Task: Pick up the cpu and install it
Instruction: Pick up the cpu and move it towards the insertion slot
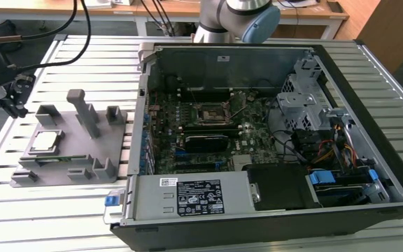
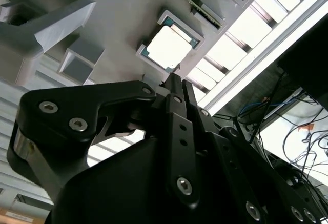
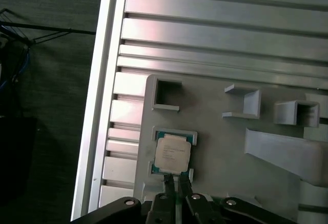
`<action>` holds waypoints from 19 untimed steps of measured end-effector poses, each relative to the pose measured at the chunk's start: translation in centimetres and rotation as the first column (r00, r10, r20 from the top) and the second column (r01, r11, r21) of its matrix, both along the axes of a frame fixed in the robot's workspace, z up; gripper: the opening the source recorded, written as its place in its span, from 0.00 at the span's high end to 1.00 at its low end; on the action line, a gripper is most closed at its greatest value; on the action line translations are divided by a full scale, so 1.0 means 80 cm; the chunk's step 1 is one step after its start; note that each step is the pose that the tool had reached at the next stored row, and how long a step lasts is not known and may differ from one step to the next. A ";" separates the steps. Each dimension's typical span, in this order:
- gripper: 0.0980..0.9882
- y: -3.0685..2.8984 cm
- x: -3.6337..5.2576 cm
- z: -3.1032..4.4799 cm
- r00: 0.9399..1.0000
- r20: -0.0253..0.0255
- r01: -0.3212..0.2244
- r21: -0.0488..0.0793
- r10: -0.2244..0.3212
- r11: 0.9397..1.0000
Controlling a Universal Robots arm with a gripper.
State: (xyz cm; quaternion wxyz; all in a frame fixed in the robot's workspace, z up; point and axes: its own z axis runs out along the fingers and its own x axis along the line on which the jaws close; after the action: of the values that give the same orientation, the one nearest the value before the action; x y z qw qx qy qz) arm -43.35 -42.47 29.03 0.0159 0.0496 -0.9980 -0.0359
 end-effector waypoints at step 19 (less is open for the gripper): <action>0.32 0.0000 0.000 -0.0217 1.000 0.000 0.002 0.000 -0.002 1.000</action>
State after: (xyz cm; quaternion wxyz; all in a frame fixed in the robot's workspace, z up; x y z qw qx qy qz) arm -43.33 -42.47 27.29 0.0159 0.0487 -0.9980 -0.0358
